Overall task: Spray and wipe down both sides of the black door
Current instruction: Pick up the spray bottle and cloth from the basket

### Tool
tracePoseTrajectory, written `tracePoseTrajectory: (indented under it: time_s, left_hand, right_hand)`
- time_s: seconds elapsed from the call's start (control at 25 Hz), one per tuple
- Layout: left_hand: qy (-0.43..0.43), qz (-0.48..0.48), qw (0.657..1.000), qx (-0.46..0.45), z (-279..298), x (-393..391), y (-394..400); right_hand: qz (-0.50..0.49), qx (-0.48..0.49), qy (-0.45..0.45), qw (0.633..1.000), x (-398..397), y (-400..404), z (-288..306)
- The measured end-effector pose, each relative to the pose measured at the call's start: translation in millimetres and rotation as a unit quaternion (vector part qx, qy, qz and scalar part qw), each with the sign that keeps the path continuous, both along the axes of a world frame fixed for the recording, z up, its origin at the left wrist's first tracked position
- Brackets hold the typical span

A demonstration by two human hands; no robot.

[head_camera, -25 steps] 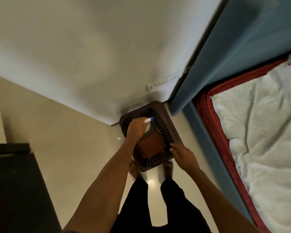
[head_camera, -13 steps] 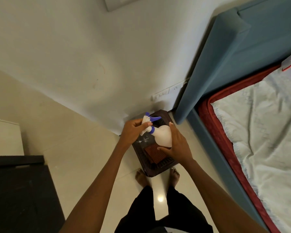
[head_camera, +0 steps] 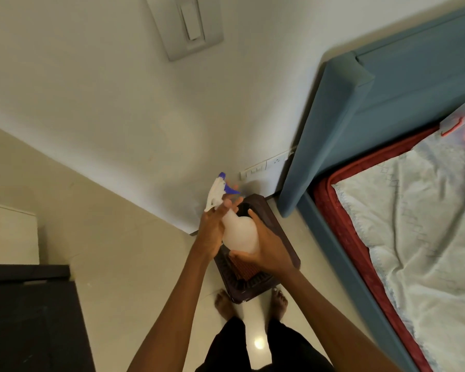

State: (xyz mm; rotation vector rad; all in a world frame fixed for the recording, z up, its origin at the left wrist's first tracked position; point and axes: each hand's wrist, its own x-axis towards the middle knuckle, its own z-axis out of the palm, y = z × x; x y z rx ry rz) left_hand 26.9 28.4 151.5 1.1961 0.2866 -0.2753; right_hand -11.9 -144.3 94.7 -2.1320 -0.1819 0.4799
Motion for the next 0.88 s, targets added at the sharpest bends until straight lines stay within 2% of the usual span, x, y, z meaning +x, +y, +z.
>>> tracePoseTrajectory:
  time_s: [0.24,0.36,0.44,0.48,0.64,0.72,0.88]
  left_hand:
    - [-0.035,0.009,0.999,-0.018,-5.1,7.9,-2.8]
    - [-0.01,0.055,0.998,-0.031,-17.4,3.9,8.7]
    - [0.01,0.072,0.997,-0.033,-23.3,-0.1,21.8]
    - [0.015,0.074,0.997,-0.027,-26.3,-2.8,28.8]
    - [0.06,0.111,0.992,0.015,-50.5,-20.2,56.9]
    - [0.091,0.129,0.986,0.047,-68.7,-32.3,70.2]
    - [0.119,0.144,0.979,0.082,-102.2,-50.9,87.5]
  right_hand:
    - [0.087,0.002,0.027,0.996,0.8,-12.5,-14.3]
    - [0.05,0.022,0.068,0.996,-0.9,-27.1,-31.7]
    - [0.01,-0.035,0.078,0.996,-0.1,-36.6,-53.6]
    - [0.021,-0.084,0.084,0.993,2.7,-40.0,-67.4]
    - [0.19,-0.27,0.135,0.934,11.4,-27.1,-134.1]
    - [0.25,-0.314,0.132,0.906,12.3,-10.4,-164.3]
    - [0.308,-0.363,0.097,0.874,10.3,18.4,-222.0]
